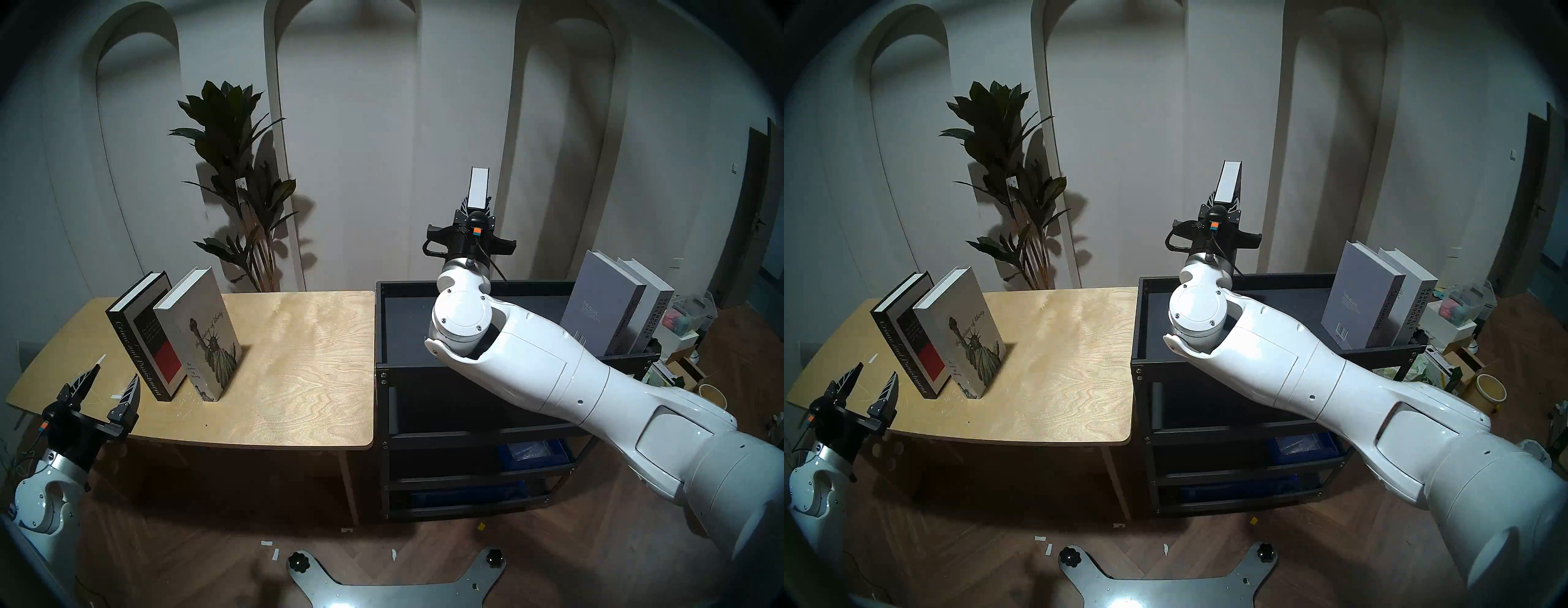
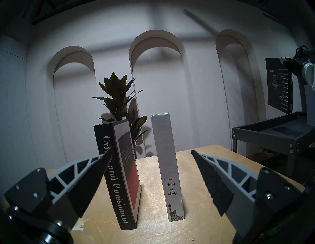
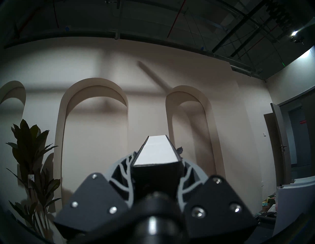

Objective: Move the books from the display table onto the shelf, standing them upright with spines facing out and tallest at one end

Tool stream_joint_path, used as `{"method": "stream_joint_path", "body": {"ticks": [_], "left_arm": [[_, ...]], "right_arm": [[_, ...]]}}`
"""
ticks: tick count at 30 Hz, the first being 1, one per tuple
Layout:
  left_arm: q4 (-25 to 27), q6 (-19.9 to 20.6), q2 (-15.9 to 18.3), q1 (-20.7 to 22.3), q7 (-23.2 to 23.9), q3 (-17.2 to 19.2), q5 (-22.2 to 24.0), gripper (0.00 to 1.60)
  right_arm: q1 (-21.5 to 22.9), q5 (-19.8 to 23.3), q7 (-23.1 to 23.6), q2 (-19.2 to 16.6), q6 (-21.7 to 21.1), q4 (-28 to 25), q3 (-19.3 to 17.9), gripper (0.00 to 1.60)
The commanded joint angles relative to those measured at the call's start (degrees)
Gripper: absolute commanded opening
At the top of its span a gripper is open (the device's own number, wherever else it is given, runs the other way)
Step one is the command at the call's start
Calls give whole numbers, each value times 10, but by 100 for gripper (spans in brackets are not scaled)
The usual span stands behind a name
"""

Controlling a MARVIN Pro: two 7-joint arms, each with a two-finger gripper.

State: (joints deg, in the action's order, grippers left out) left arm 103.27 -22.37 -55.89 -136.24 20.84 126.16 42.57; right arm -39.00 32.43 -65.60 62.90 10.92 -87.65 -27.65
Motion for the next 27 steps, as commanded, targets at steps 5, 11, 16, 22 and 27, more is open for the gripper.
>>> {"method": "stream_joint_path", "body": {"ticks": [5, 11, 16, 22, 27], "left_arm": [[6, 5, 9, 11, -5, -1, -4, 160], [6, 9, 9, 14, -9, -5, -7, 160], [8, 13, 11, 16, -11, -11, -9, 160], [10, 18, 13, 21, -13, -20, -13, 160], [13, 22, 15, 25, -16, -27, -15, 160]], "right_arm": [[-16, 25, 40, -80, 0, -73, -5, 0], [-37, 46, 60, -125, -1, -106, -4, 0], [-48, 60, 72, -153, -2, -123, -10, 0], [-57, 79, 85, -207, 1, -139, -23, 0], [-64, 96, 93, -236, 4, -147, -39, 0]]}}
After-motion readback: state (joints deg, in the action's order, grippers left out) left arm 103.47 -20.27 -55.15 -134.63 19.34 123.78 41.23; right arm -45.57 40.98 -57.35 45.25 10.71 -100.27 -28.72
